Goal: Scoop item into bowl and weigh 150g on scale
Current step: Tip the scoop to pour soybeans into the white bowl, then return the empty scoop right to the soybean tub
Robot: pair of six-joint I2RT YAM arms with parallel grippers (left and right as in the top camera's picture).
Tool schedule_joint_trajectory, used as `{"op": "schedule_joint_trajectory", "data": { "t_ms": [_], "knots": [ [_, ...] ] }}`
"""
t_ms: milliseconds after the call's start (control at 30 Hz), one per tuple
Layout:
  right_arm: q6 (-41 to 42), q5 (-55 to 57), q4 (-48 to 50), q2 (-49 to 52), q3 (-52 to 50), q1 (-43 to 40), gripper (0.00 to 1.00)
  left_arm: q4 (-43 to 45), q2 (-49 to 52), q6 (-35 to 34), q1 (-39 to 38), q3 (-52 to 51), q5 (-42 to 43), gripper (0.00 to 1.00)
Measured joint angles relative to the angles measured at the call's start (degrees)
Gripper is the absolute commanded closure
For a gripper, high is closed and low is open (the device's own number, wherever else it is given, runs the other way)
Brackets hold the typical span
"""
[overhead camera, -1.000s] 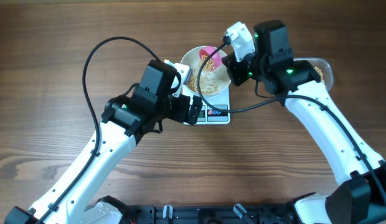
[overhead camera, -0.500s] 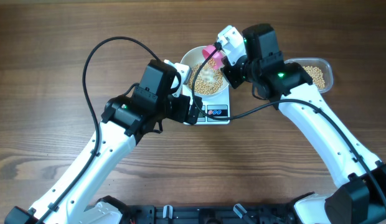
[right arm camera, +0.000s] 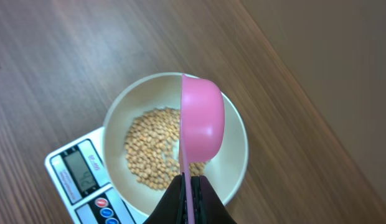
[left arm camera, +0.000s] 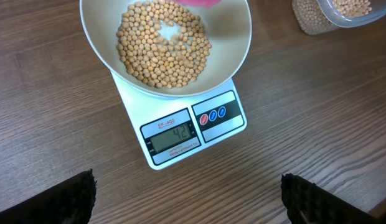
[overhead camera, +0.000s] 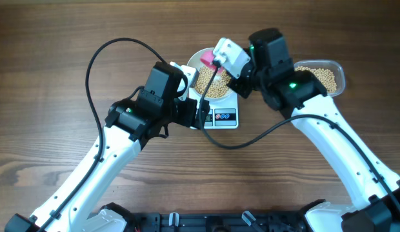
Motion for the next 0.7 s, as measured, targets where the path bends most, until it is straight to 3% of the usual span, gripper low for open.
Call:
{"op": "schedule_joint_trajectory", "data": {
  "t_ms": [233, 433, 700],
  "knots": [
    [-0.3, 0.7, 0.9, 0.0, 0.0, 1.9, 0.96, 0.0, 0.0, 0.0, 0.0, 0.0, 0.0, 0.0],
    [6.6, 0.9, 1.3, 0.0, 0.0, 0.6, 0.96, 0.0, 0.0, 0.0, 0.0, 0.0, 0.0, 0.0],
    [20.9, -12.9, 3.3, -0.9, 0.0, -14.6, 0.96, 0.0, 0.0, 0.0, 0.0, 0.0, 0.0, 0.0]
  ]
}}
